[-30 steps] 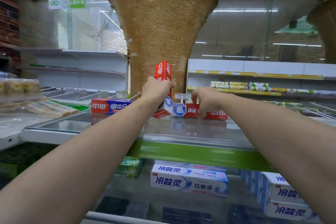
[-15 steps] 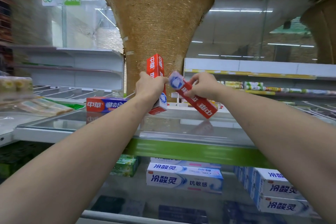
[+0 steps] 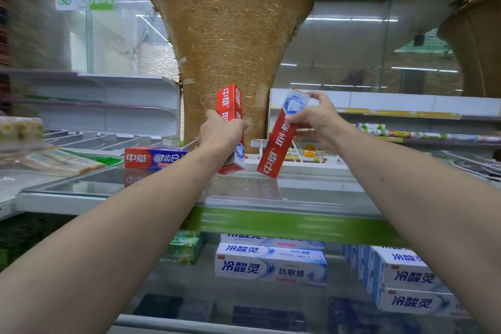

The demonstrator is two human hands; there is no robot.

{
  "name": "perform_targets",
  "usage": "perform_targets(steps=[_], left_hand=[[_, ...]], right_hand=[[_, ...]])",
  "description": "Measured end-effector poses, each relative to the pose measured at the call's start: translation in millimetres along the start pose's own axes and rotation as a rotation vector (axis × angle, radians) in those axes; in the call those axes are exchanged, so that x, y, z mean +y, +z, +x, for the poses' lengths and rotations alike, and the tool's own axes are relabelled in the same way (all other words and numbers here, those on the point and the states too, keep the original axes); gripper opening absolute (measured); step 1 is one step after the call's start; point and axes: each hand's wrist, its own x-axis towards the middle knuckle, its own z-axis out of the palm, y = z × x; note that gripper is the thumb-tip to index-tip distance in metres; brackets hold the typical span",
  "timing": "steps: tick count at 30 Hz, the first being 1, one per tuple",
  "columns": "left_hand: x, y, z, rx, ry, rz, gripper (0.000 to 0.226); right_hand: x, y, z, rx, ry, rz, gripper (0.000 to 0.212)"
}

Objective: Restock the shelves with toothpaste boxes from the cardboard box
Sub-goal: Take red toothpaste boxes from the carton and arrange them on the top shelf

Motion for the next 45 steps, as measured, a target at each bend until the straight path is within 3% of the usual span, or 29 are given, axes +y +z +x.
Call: perform_targets(steps=[2,6,10,23,29,34,40,45], left_hand=[[0,0,0,-0.006,0.005,0.016,0.063],[1,0,-1,-0.01,0.001,0.029,0.062],[2,4,-4,-0.017,0.009,0.044,0.059],[-1,0,-6,-0.019,0.001,0.014,0.057],[-1,4,-5,-0.083,-0.031,0.021,0.06],[3,3,-6,-0.156,-0.109,-0.107,0.06],[13,0,-11,-0.224,-0.183,-0.191,0.052],[19,-1,-17,-0.245,-0.185,-0.202,0.039]], right_hand=[[-4,-12,3,0.035,-0.069,-0.066,0.077],[-6,-40,10,0.075,-0.065,-0.282,0.065],[-3,-59,4,0.061,0.011,-0.692,0.061],[29,-11,-5,-0.187,0.049,-1.258,0.053],[39,-8,1,-0.18,-0.023,-1.387,0.046],[43,-10,3,-0.215,-0.039,-1.43,0.049],[29,-14,0,-0.061,-0.12,-1.196,0.063],[18,-14,-7,-0.029,-0.148,-1.171,0.059]])
